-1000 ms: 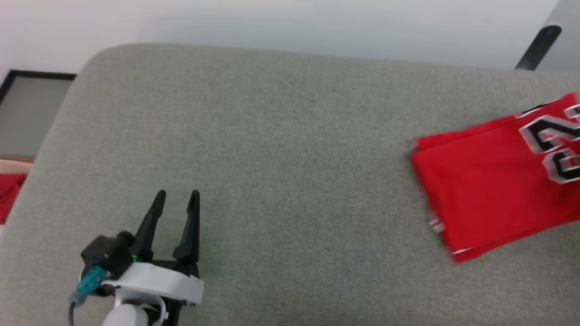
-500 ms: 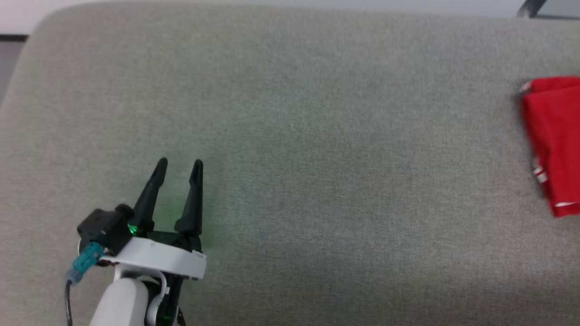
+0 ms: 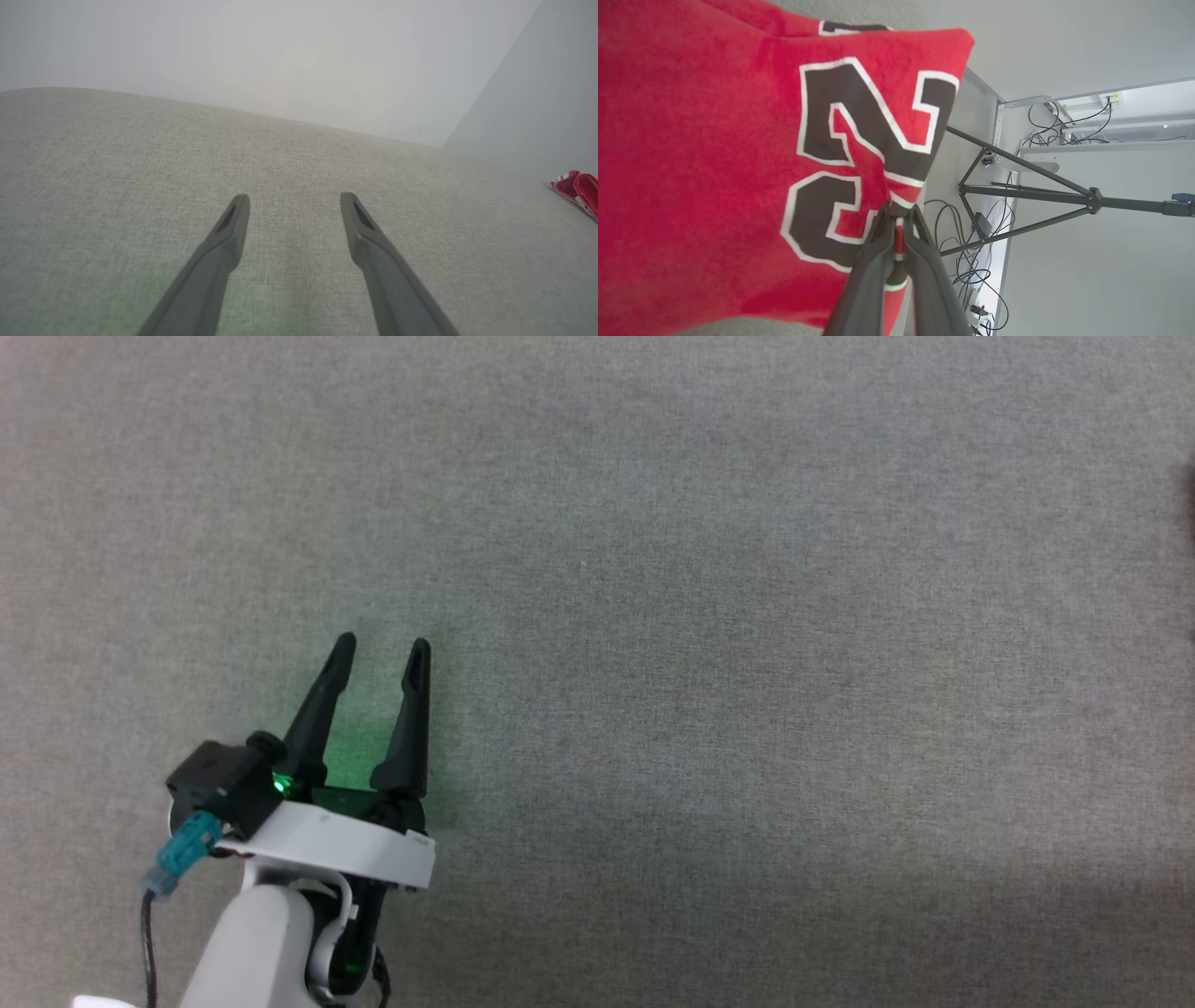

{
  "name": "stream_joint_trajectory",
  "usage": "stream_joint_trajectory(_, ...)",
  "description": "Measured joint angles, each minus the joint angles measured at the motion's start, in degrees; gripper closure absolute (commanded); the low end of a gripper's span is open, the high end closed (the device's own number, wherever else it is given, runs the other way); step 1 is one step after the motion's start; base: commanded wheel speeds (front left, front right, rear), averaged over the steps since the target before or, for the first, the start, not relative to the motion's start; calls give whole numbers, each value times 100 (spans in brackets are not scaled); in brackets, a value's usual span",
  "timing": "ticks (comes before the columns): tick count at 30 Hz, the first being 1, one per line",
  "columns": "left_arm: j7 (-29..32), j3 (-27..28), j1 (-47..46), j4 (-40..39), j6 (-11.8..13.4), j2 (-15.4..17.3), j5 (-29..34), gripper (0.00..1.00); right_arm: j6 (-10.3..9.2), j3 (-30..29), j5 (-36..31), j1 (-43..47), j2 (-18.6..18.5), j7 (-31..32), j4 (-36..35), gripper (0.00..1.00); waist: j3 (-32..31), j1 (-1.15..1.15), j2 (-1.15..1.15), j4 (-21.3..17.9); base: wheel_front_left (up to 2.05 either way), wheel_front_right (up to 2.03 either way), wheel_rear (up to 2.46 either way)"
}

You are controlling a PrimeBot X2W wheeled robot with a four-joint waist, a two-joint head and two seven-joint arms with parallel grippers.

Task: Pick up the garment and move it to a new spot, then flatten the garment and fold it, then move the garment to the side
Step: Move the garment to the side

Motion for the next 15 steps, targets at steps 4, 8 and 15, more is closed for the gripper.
stream_joint_trajectory(4,0,-20,-49,23,0,10,0,0,0,-220,-185,65,205,0,91,100,18,0,0,4,0,0,0)
stream_joint_trajectory(8,0,-32,-58,63,0,20,0,0,0,-399,-348,122,387,-23,97,67,-18,0,0,3,0,0,0)
stream_joint_trajectory(15,0,-1,8,141,0,34,-1,0,0,-546,-469,176,622,-1,-101,0,-259,0,0,-23,0,0,0)
